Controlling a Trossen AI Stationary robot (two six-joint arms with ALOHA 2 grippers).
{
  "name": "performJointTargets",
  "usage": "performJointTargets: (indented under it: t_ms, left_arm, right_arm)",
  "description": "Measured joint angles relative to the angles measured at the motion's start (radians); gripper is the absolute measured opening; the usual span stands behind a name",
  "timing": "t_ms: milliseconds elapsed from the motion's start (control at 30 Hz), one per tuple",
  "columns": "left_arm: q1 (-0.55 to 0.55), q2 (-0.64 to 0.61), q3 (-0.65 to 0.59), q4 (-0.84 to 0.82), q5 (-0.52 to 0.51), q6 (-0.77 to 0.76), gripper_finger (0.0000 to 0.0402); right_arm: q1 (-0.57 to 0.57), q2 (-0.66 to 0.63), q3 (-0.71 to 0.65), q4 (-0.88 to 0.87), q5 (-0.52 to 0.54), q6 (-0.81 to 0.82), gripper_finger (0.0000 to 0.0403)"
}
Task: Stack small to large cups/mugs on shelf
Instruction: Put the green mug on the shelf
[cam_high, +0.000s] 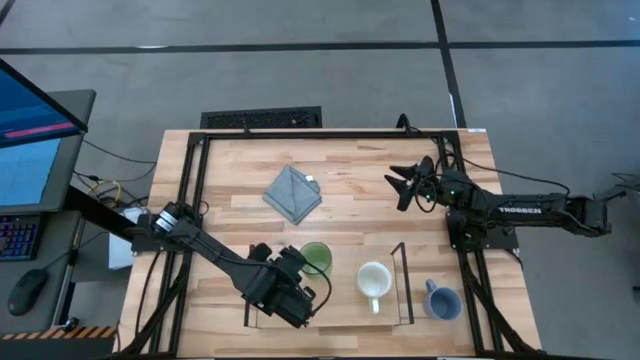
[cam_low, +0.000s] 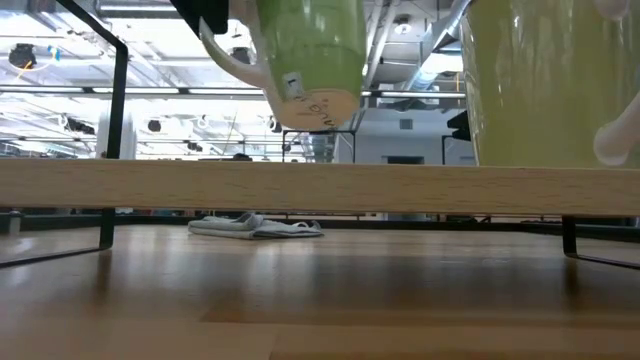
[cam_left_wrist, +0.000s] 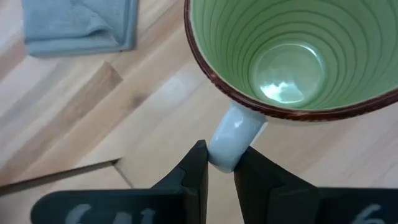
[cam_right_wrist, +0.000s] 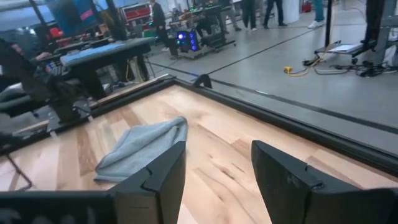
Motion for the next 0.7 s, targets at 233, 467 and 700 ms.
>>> performJointTargets:
  t_ms: [233, 467, 700]
  left_arm:
    - [0.000, 0.005, 0.000, 0.028, 0.024, -0.082, 0.0041]
    - [-0.001, 0.005, 0.000, 0.010, 0.025, -0.149, 0.0041]
    - [-0.001, 0.010, 0.000, 0.020, 0.025, -0.177, 0.0041]
  right_arm:
    - [0.047, 0.000, 0.000, -0.008, 0.000, -0.007, 0.0205]
    - [0.078, 0.000, 0.000, -0.017, 0.000, -0.015, 0.0205]
    - [0.078, 0.000, 0.000, -0.016, 0.001, -0.034, 0.0205]
